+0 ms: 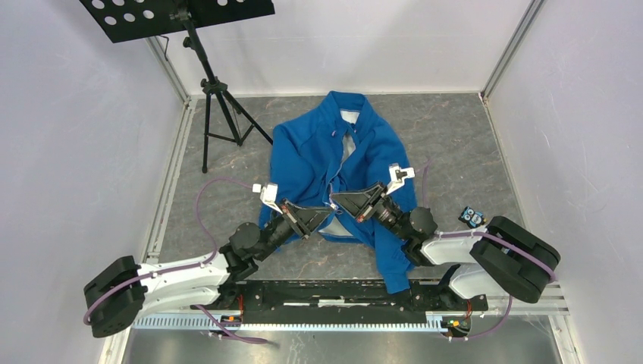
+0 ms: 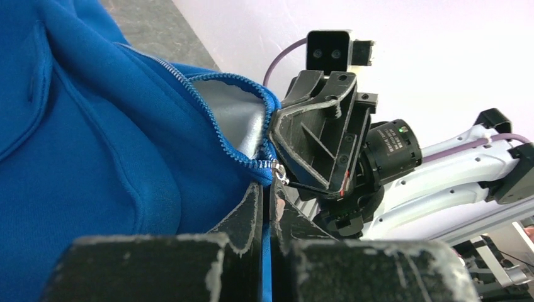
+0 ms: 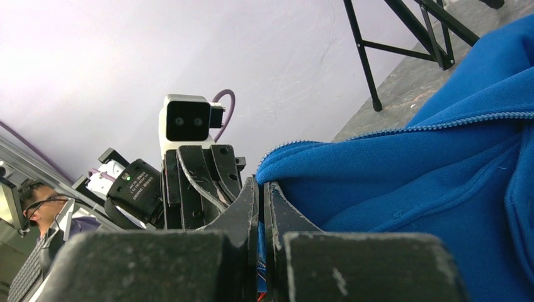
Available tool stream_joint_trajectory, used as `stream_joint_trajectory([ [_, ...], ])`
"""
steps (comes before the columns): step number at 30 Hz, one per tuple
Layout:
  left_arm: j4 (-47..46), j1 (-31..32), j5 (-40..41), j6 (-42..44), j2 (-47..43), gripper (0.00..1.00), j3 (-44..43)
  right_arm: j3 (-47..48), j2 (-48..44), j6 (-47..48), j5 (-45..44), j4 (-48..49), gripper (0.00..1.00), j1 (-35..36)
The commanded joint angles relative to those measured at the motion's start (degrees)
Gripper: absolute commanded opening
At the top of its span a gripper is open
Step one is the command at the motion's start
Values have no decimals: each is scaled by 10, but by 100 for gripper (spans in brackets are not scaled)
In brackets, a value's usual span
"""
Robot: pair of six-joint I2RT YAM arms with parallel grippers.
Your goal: Zip up the jacket
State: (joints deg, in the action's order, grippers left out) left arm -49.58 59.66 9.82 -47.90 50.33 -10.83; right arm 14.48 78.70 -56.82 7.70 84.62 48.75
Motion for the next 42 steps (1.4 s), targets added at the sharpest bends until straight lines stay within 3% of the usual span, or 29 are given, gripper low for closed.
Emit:
stream_joint_trajectory([
  [1,-134,-3,-71,14,24,2,-5,31,-21,-13,6,277,0,10],
  [8,-192,-4,-114,10,81,2,-15,45,-27,-20,-1,276,0,15],
  [11,-84,-4,-115,32,72,2,-32,50,-35,-24,-5,277,0,16],
  [16,-5,-3,-101,38,90,2,-28,56,-32,-37,-5,276,0,15],
  [20,72,-4,-102,52,101,2,-49,8,-20,-61,10,276,0,19],
  [24,71,-4,-124,58,102,2,-37,-76,-12,-48,-17,276,0,20],
  [29,81,-3,-154,59,116,2,-17,-102,2,-34,-33,275,0,22],
  [35,169,-3,-199,71,138,2,-32,-140,64,-55,-46,276,0,33],
  [42,133,-4,-261,59,188,2,-8,-178,69,-54,-90,275,0,34],
])
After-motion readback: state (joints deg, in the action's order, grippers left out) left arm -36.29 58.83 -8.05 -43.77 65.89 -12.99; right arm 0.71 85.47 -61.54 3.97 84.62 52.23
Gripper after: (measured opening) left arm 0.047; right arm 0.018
